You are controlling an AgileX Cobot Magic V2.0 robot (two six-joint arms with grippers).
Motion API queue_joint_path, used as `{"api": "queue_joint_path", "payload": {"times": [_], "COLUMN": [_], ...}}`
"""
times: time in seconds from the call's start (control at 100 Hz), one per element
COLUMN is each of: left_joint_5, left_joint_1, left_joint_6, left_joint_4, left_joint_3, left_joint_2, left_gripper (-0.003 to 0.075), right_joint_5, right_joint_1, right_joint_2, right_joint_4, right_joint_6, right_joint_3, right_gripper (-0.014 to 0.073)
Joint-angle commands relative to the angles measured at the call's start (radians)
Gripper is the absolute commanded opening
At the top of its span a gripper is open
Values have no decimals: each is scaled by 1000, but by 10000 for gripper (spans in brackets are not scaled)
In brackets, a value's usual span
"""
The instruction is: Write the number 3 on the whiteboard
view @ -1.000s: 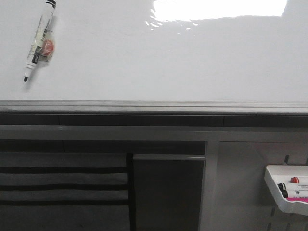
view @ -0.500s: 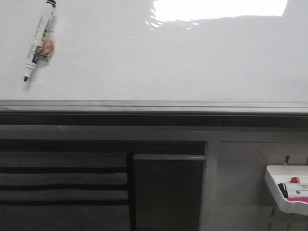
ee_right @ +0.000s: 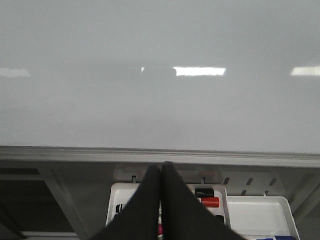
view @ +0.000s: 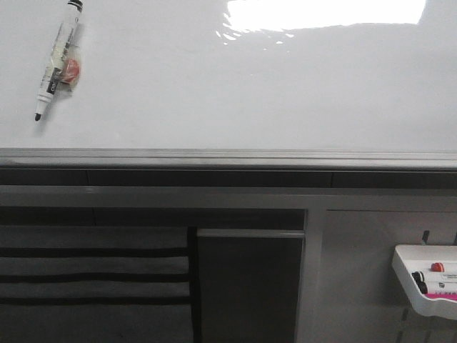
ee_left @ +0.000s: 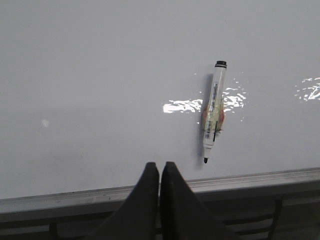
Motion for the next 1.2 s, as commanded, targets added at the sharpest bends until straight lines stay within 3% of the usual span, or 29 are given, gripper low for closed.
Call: {"api": "queue_joint_path", "payload": {"times": [0.0, 0.38, 0.48, 0.6, 0.67, 0.91, 1.19], "left_joint_5": [-86, -83, -87, -115, -127, -278, -513], "left_joint_1": [0, 0, -6, -57, -98, -248, -273], "left_joint_6": [1, 12, 12, 12, 12, 12, 12], "left_joint_4": [-17, -16, -16, -16, -16, -13, 14], "left_joint_3": [-36, -34, -34, -34, -34, -34, -73], "left_joint_2": [37, 111, 140, 174, 204, 386, 679], "left_gripper": [-20, -6, 122, 358, 415, 358, 311], "right_joint_5": [-61, -59, -65, -88, -94, -39, -36], "right_joint_1": [1, 1, 1, 1, 1, 119, 331], "right_joint_2": [40, 115, 127, 130, 134, 202, 248], "right_joint_4": [-1, 8, 26, 93, 169, 515, 534], "right_joint_6": [-12, -12, -12, -12, -21, -317, -370], "right_joint_3": [-36, -34, -34, -34, -38, -95, -157], "right_gripper": [-69, -45, 110, 342, 398, 397, 397]}}
